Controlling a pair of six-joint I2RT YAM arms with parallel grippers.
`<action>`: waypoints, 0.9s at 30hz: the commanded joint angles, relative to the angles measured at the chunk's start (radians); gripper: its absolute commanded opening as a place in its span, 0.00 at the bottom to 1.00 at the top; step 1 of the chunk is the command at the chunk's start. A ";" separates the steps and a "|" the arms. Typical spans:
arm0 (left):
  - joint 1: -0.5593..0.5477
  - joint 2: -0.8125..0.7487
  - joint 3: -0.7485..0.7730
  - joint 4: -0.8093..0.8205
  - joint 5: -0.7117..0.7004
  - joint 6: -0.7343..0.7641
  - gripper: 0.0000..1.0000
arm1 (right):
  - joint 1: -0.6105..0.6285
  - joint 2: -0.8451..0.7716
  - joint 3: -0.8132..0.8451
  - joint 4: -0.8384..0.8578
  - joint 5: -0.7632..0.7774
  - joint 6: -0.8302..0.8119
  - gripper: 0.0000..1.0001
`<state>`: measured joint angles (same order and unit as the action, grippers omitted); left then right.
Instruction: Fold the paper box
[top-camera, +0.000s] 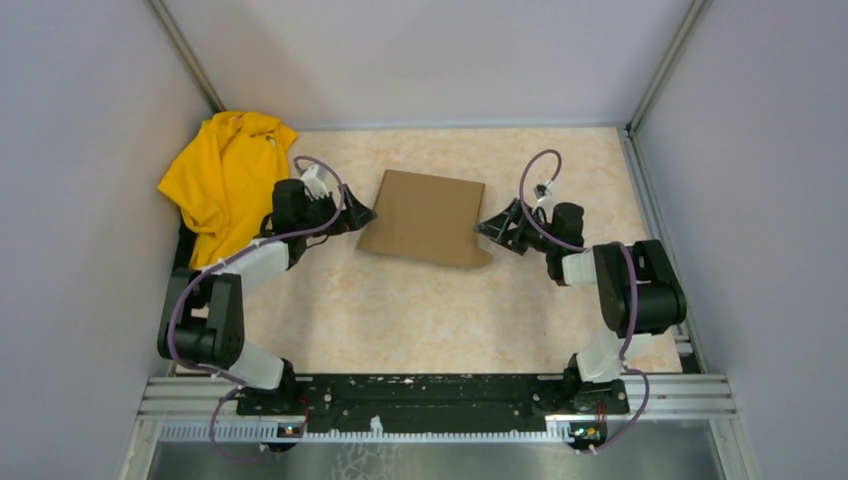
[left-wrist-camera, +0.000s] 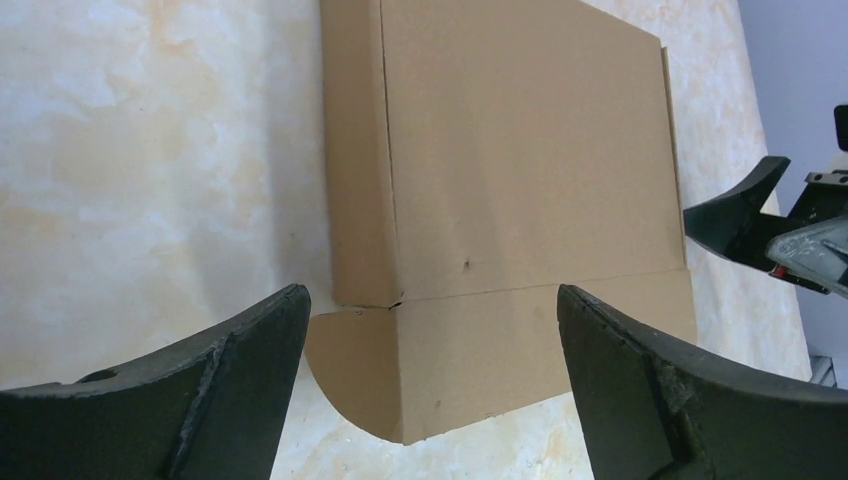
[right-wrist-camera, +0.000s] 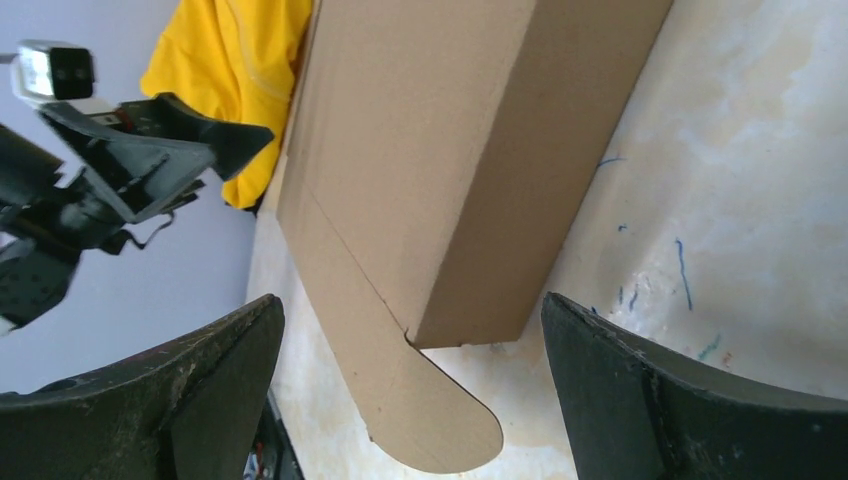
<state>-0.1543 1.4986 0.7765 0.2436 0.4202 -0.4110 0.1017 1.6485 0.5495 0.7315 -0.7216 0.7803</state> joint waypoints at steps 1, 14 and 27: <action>0.023 0.059 -0.029 0.135 0.125 0.018 0.99 | -0.007 0.051 0.000 0.246 -0.082 0.102 0.99; 0.027 0.196 -0.016 0.264 0.244 -0.002 0.99 | -0.005 0.123 0.056 0.266 -0.117 0.135 0.99; 0.027 0.246 0.003 0.280 0.292 -0.005 0.99 | 0.032 0.168 0.122 0.218 -0.117 0.123 0.99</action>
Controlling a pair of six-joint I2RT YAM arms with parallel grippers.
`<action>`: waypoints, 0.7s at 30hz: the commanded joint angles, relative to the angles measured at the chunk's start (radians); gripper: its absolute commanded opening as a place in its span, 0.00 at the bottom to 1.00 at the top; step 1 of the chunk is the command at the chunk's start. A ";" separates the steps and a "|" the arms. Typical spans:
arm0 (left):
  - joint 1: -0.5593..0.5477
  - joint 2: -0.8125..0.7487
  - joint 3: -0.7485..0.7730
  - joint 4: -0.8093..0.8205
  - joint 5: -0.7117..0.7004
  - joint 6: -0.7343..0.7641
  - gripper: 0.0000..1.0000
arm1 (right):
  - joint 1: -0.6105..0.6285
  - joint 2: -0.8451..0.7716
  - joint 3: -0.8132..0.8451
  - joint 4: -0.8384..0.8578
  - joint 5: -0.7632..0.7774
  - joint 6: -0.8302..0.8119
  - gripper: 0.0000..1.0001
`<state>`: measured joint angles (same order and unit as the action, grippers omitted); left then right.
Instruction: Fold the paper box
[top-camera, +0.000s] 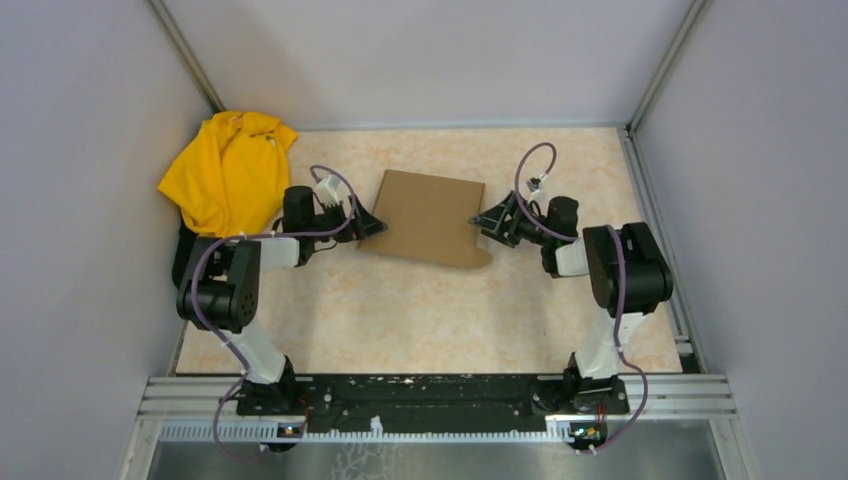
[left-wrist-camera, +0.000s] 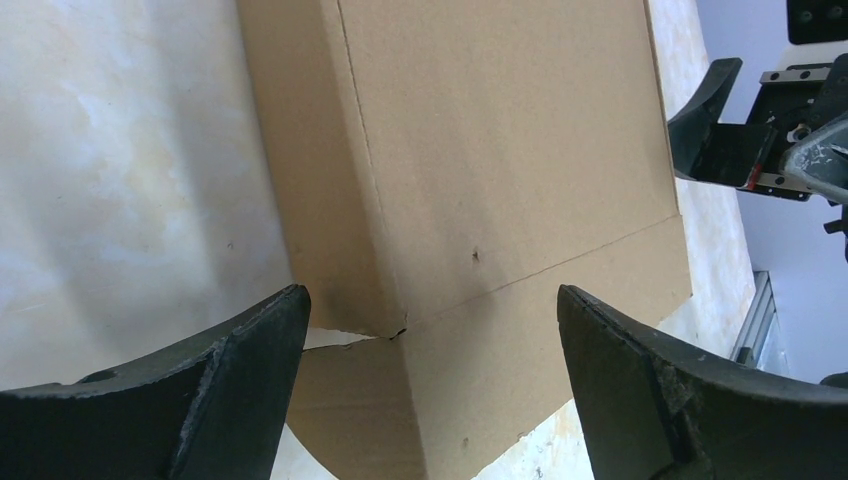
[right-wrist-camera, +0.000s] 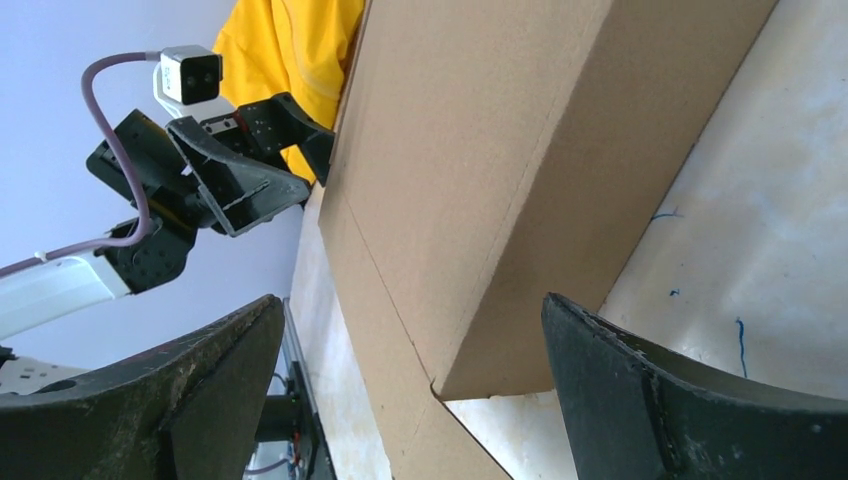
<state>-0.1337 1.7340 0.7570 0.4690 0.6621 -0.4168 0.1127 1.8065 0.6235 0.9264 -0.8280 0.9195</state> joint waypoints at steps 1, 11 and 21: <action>0.006 0.010 0.020 0.055 0.052 0.000 0.99 | 0.026 0.012 0.054 0.018 -0.010 -0.017 0.99; 0.005 -0.016 -0.010 0.083 0.095 -0.017 0.99 | 0.059 0.053 0.080 0.020 -0.011 -0.014 0.99; -0.010 -0.095 -0.028 0.036 0.095 -0.016 0.99 | 0.063 -0.001 0.082 0.000 -0.019 -0.009 0.99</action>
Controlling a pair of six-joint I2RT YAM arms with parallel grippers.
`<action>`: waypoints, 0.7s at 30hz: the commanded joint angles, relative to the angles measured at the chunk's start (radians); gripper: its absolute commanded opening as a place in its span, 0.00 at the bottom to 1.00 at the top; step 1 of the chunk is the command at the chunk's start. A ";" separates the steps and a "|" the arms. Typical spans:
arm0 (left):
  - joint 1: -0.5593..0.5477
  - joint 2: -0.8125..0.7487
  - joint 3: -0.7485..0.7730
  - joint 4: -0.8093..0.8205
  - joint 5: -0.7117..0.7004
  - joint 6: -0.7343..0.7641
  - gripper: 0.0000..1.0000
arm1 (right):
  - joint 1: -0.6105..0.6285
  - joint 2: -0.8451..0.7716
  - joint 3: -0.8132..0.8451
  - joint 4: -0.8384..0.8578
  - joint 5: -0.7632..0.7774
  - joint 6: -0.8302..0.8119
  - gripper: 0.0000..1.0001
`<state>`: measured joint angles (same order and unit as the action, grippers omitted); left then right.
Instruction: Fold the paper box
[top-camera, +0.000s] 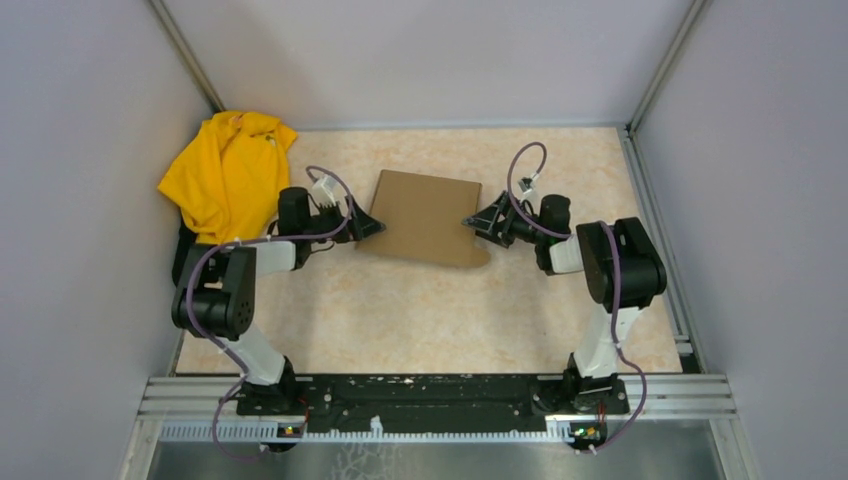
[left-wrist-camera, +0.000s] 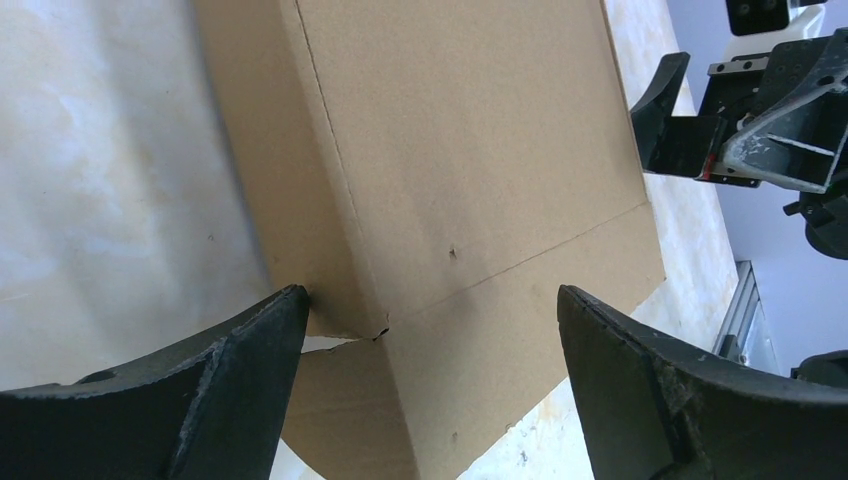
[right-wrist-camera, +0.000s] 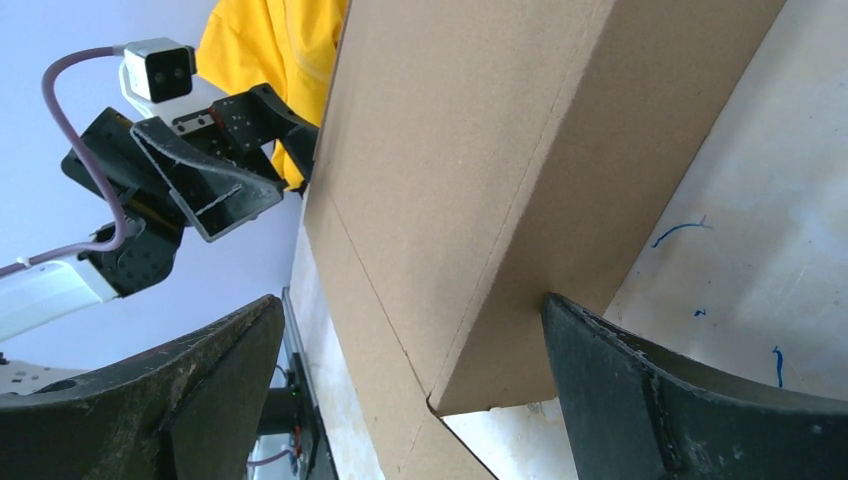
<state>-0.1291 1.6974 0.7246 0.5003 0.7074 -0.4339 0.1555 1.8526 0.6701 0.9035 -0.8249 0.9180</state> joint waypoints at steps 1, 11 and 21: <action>-0.016 -0.067 0.006 -0.003 0.049 0.001 0.99 | 0.020 -0.061 0.037 0.012 -0.022 -0.011 0.99; -0.056 -0.171 0.014 -0.093 0.024 -0.006 0.99 | 0.020 -0.206 0.066 -0.124 -0.023 -0.050 0.99; -0.076 -0.336 0.038 -0.241 0.010 -0.022 0.99 | 0.020 -0.378 0.098 -0.315 -0.018 -0.118 0.99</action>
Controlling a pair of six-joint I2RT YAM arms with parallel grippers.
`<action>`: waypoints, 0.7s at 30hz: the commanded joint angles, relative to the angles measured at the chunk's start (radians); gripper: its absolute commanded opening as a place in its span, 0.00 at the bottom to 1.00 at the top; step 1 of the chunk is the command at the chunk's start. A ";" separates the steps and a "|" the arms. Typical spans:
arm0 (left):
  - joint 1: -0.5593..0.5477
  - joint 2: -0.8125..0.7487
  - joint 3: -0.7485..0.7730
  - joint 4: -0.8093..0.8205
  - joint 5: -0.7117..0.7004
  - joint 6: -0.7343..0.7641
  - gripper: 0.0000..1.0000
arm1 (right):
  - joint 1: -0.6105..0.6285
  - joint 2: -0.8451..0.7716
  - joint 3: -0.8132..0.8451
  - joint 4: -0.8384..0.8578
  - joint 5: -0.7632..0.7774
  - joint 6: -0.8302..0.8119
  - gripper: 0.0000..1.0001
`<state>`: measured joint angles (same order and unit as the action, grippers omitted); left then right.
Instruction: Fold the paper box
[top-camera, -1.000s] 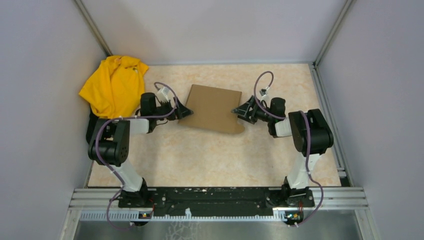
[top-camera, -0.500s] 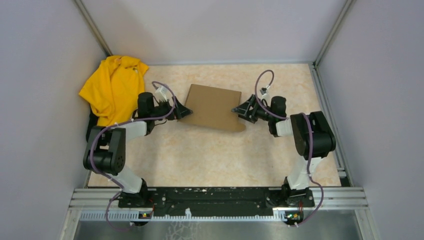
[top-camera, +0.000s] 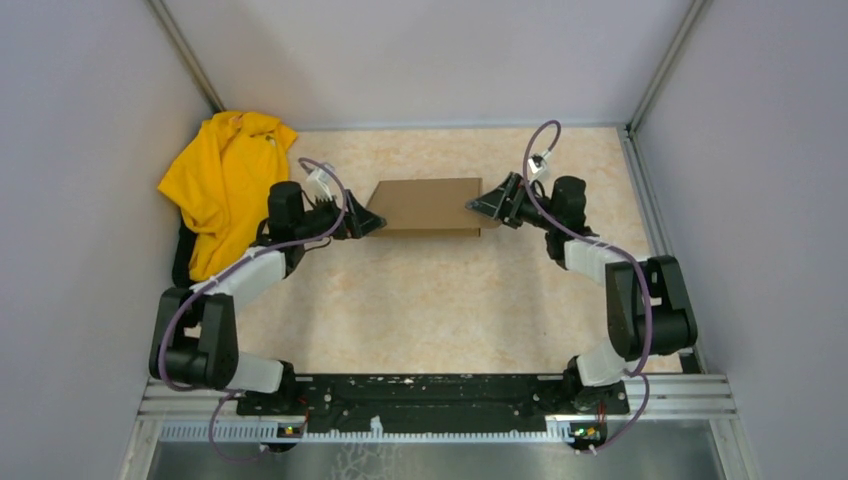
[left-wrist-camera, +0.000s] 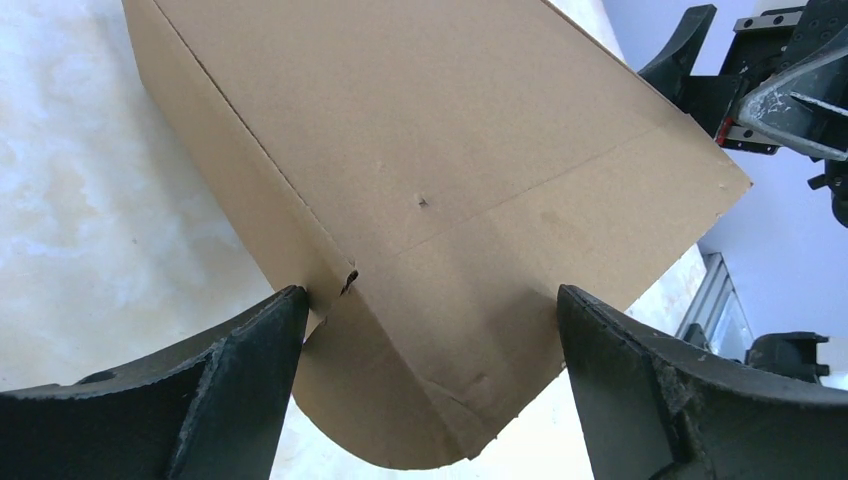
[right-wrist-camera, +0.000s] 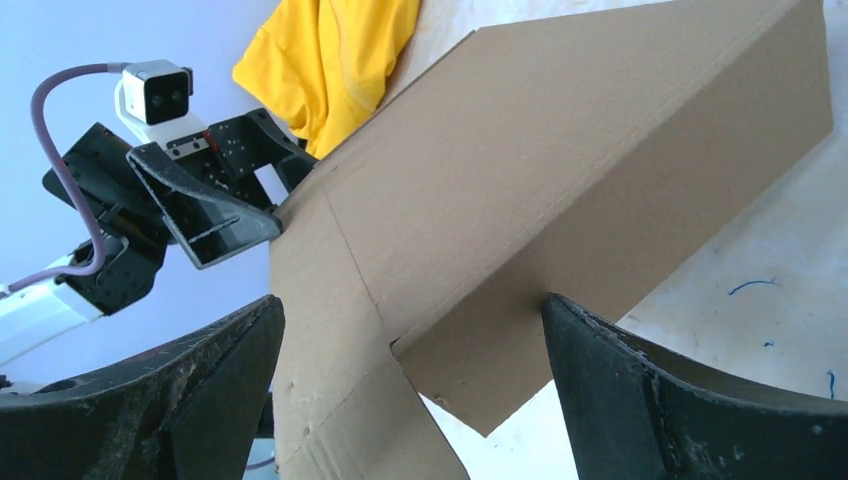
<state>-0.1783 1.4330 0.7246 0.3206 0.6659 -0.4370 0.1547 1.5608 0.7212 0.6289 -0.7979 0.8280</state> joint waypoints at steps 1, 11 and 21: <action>-0.027 -0.090 0.045 -0.082 0.053 -0.019 0.99 | 0.020 -0.104 0.047 -0.056 -0.045 -0.033 0.99; -0.027 -0.231 0.136 -0.333 0.090 -0.051 0.99 | 0.020 -0.259 0.032 -0.253 -0.058 -0.073 0.99; -0.029 -0.313 0.200 -0.548 0.111 -0.070 0.99 | 0.020 -0.357 0.020 -0.415 -0.096 -0.085 0.99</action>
<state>-0.1902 1.1618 0.8852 -0.1421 0.7155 -0.4892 0.1551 1.2575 0.7216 0.2703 -0.8330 0.7605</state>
